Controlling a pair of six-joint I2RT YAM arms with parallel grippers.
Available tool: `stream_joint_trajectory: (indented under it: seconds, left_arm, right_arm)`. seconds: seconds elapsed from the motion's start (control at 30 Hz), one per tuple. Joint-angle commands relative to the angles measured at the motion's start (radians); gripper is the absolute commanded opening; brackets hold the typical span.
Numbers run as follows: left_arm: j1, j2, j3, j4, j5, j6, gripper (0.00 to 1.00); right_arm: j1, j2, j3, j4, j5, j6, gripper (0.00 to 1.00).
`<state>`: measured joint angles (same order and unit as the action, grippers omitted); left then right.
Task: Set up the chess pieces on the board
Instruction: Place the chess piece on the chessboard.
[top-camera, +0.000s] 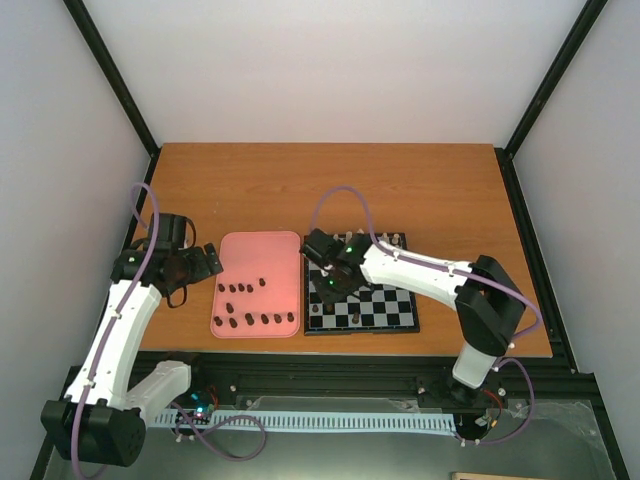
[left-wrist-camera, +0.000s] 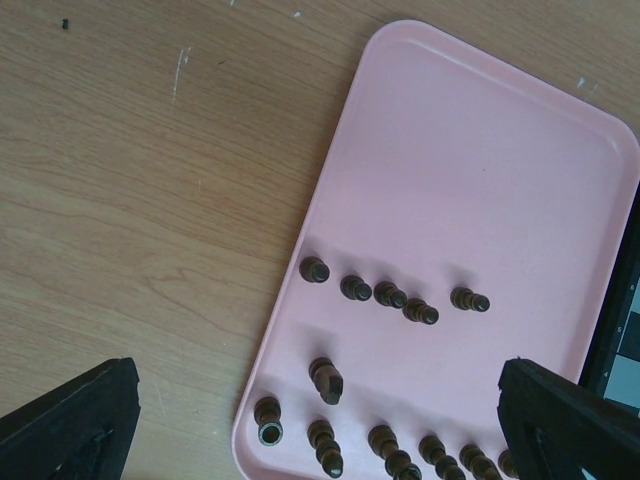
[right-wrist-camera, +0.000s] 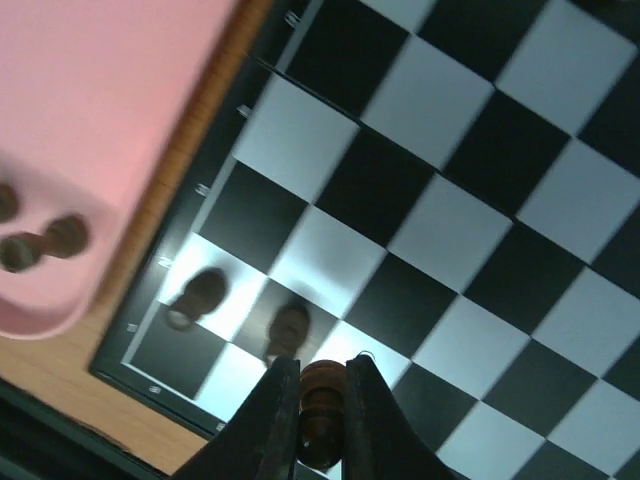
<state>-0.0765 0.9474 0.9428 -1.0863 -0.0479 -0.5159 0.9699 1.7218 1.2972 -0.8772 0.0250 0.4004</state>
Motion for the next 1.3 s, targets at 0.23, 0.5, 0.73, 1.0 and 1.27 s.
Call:
stream_joint_trajectory:
  seconds: [0.23,0.5,0.73,1.0,1.27]
  left_arm:
    - [0.007,0.038,0.018,0.040,0.023,0.022,1.00]
    - [0.007,0.046,0.019,0.039,0.020,0.026,1.00]
    - [0.007,0.054,0.016,0.042,0.020,0.025,1.00]
    - [0.006,0.057,0.010,0.045,0.021,0.022,1.00]
    - [0.007,0.061,0.011,0.046,0.022,0.024,1.00]
  right_arm:
    - [-0.034,-0.095,-0.182,0.142,0.053,0.101,0.04]
    - [-0.041,-0.087,-0.215,0.180,0.030,0.097,0.04]
    - [-0.042,-0.086,-0.228,0.182,0.018,0.099,0.04]
    - [-0.042,-0.083,-0.259,0.207,-0.004,0.103,0.04]
    - [-0.041,-0.076,-0.266,0.217,-0.018,0.103,0.04]
